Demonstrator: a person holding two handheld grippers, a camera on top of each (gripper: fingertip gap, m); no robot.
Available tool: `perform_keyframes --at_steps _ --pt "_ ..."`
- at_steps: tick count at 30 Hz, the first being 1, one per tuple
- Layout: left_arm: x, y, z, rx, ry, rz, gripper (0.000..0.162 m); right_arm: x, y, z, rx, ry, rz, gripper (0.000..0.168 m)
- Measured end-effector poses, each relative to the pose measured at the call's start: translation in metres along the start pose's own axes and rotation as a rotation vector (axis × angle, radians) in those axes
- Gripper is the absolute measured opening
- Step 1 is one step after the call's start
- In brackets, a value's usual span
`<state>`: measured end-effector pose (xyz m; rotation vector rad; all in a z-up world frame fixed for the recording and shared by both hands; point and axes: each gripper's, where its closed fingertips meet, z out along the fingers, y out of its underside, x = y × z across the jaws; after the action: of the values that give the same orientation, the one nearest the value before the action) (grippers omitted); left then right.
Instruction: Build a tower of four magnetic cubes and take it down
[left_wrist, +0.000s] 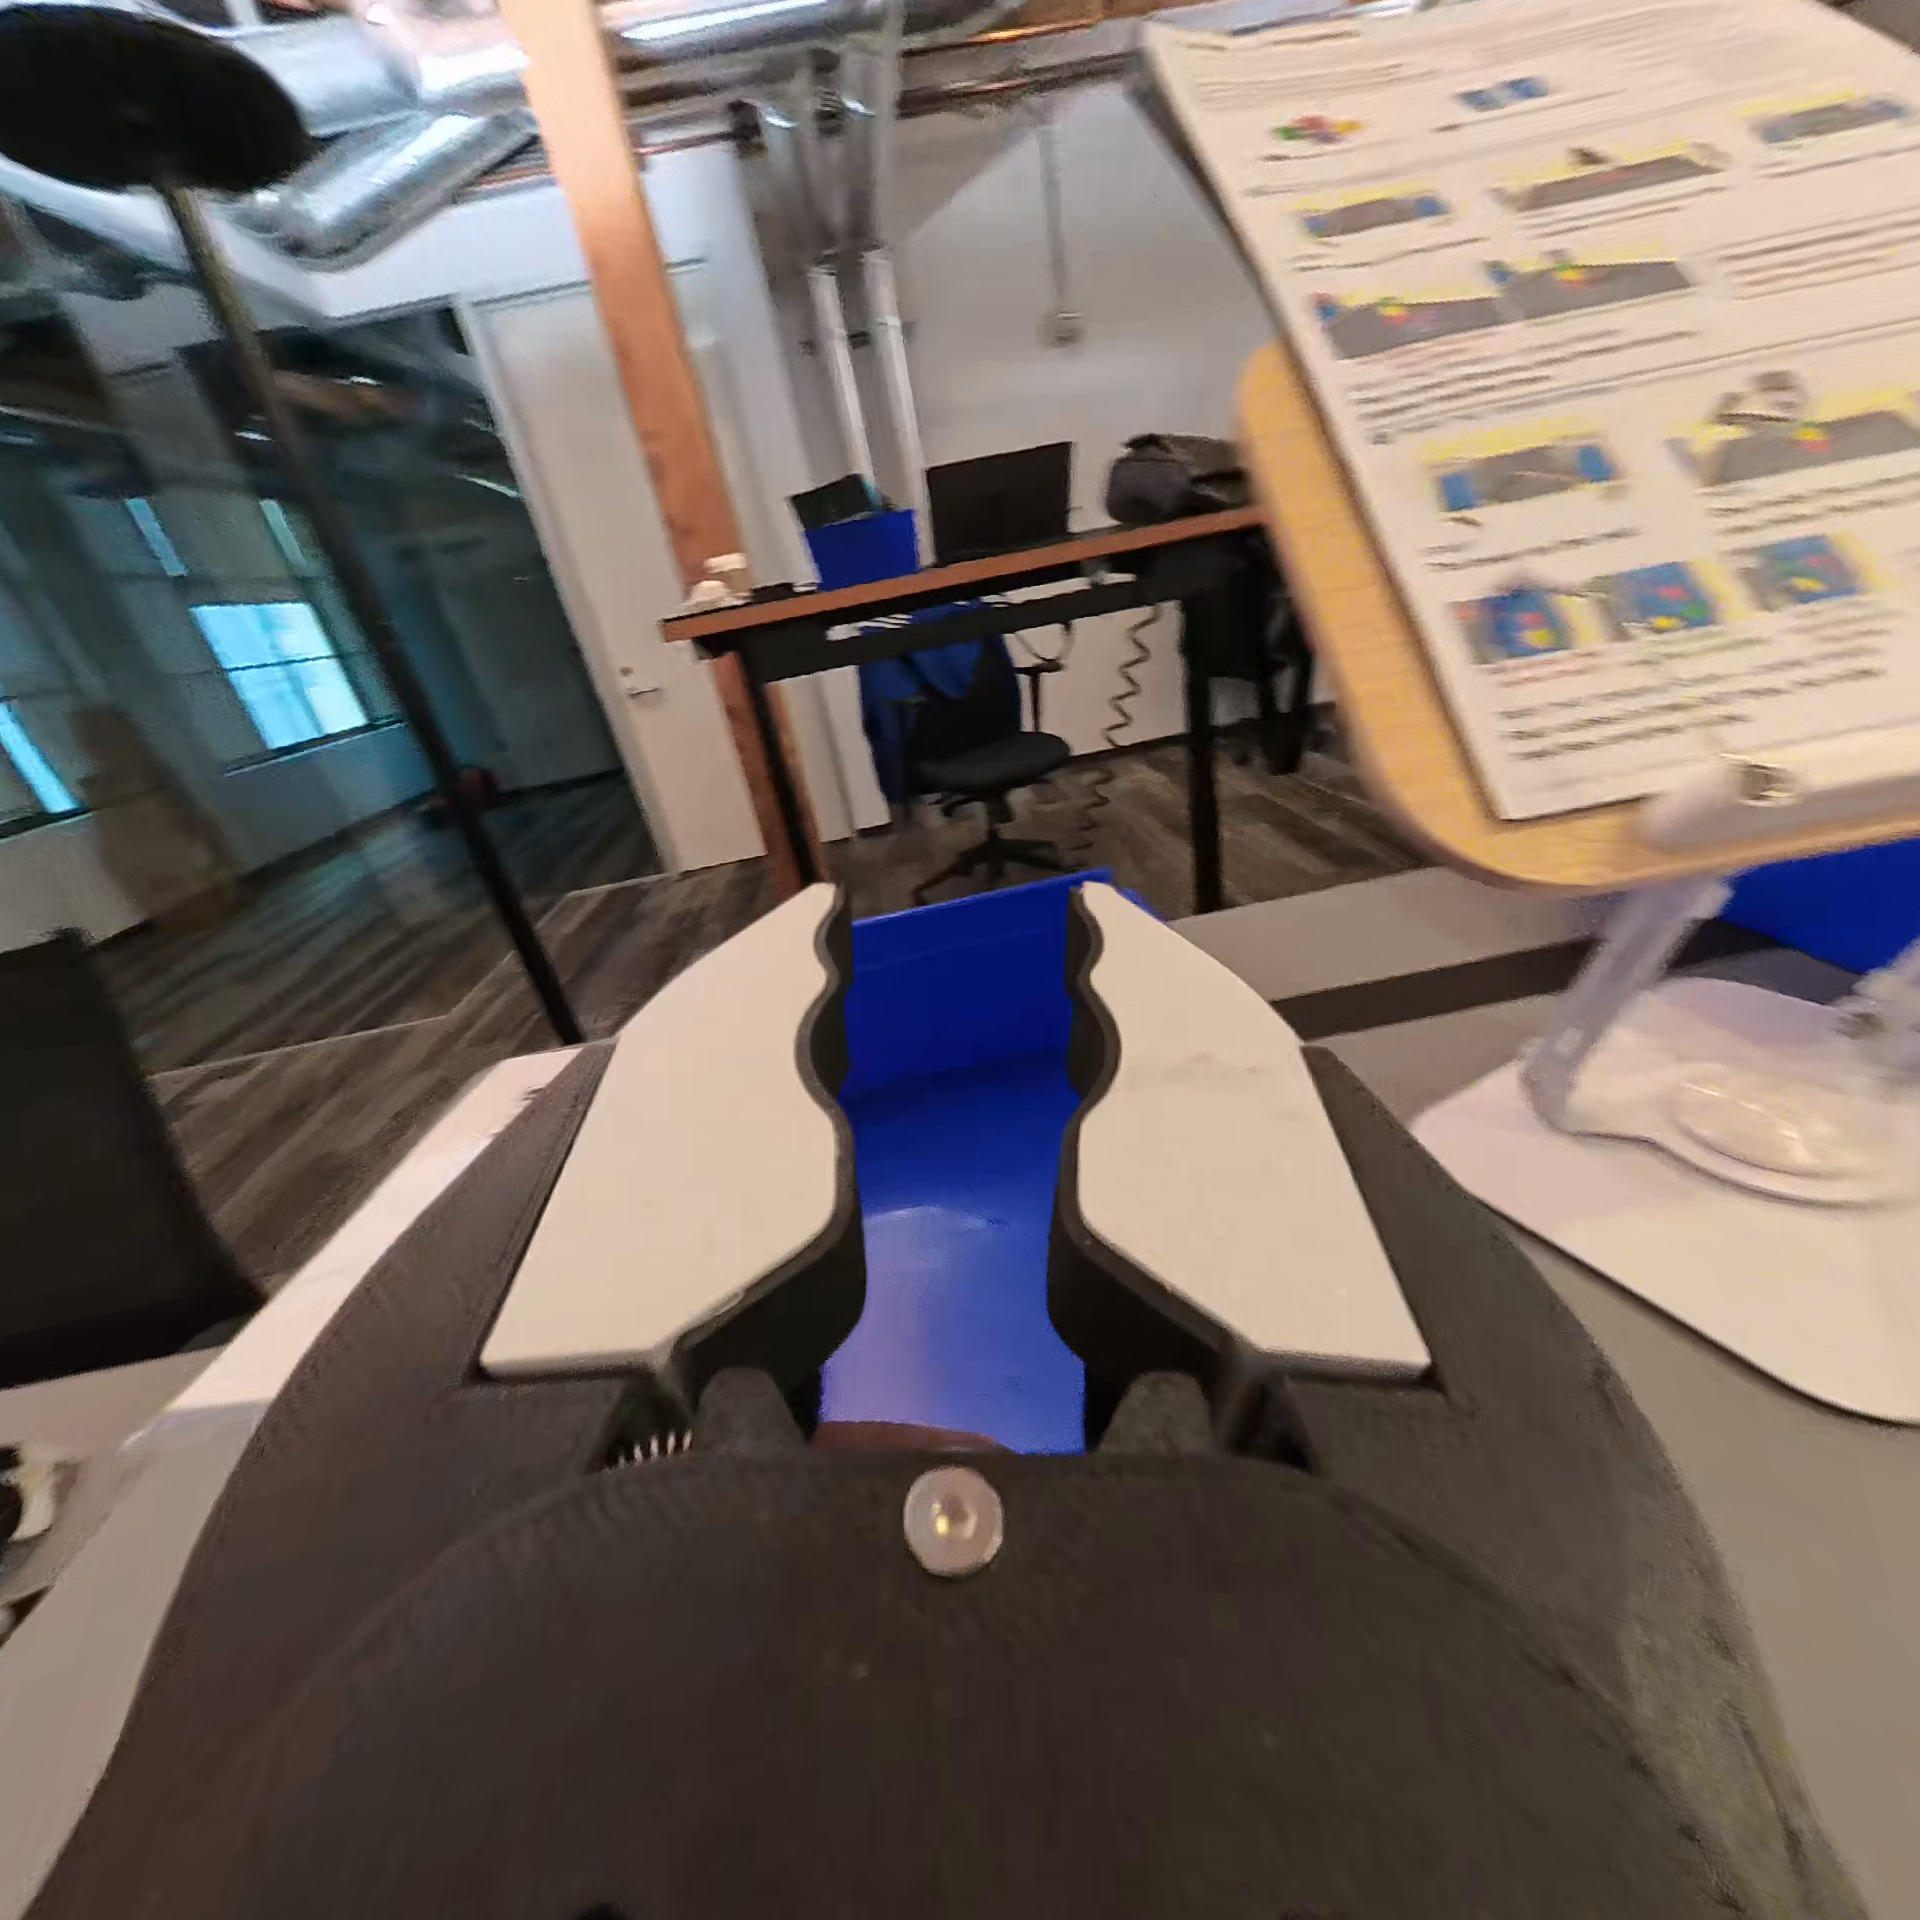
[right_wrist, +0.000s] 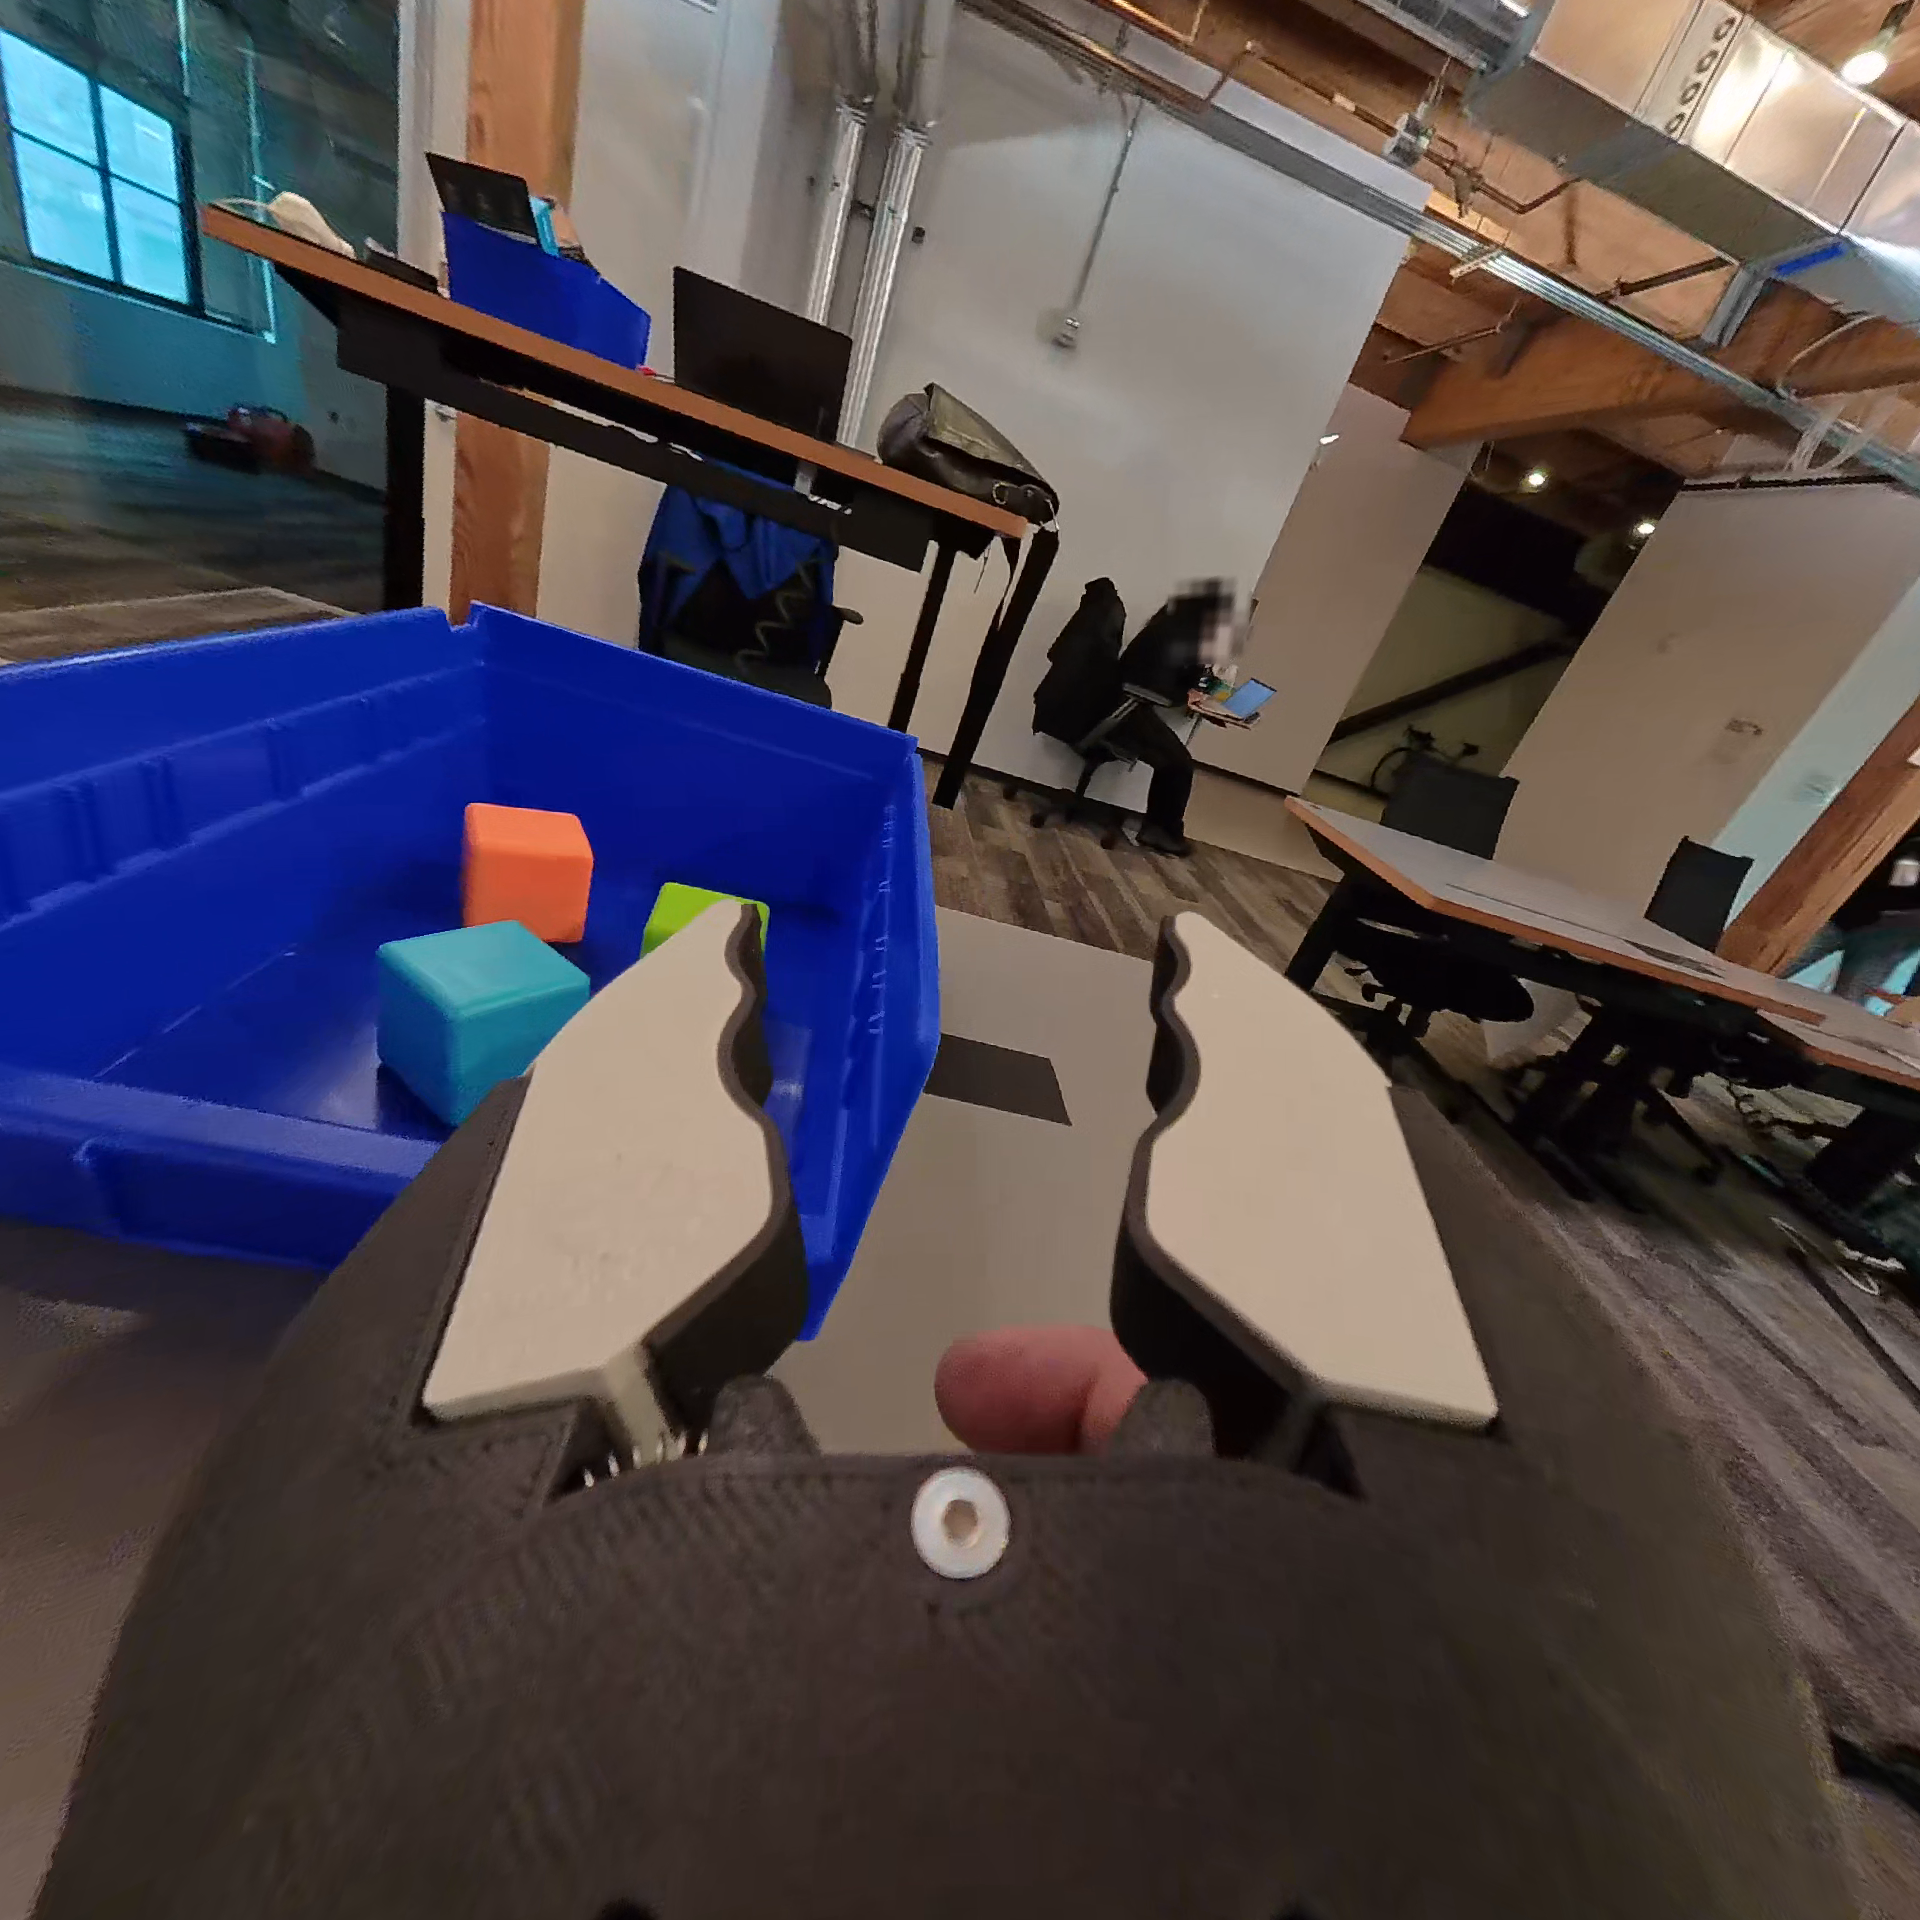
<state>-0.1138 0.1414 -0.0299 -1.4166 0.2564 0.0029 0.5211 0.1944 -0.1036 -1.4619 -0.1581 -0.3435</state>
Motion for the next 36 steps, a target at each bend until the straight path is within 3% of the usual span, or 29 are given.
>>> perform_keyframes --at_steps 6,13,19,21,28,33,36 --pt "-0.065 0.030 0.003 -0.050 -0.178 0.009 0.059 0.002 0.002 0.009 -0.005 0.018 -0.017 0.077" --pt "-0.078 0.053 0.014 -0.096 -0.223 0.069 0.066 -0.003 0.003 0.018 -0.006 -0.031 0.011 0.072" --pt "-0.067 0.086 0.031 -0.199 -0.184 0.106 0.064 -0.013 0.007 0.024 -0.031 -0.074 -0.017 0.060" --pt "-0.066 0.091 0.032 -0.239 -0.183 0.158 0.045 -0.017 0.009 0.026 -0.044 -0.089 -0.020 0.060" --pt "-0.096 0.088 0.026 -0.223 -0.278 0.146 0.052 -0.011 0.024 0.034 -0.131 -0.067 -0.015 0.060" --pt "-0.115 0.106 0.024 -0.287 -0.279 0.115 0.050 -0.017 0.036 0.038 -0.202 -0.127 0.022 0.041" --pt "-0.112 0.121 0.028 -0.339 -0.216 0.075 0.041 -0.018 0.040 0.042 -0.228 -0.142 0.056 0.031"
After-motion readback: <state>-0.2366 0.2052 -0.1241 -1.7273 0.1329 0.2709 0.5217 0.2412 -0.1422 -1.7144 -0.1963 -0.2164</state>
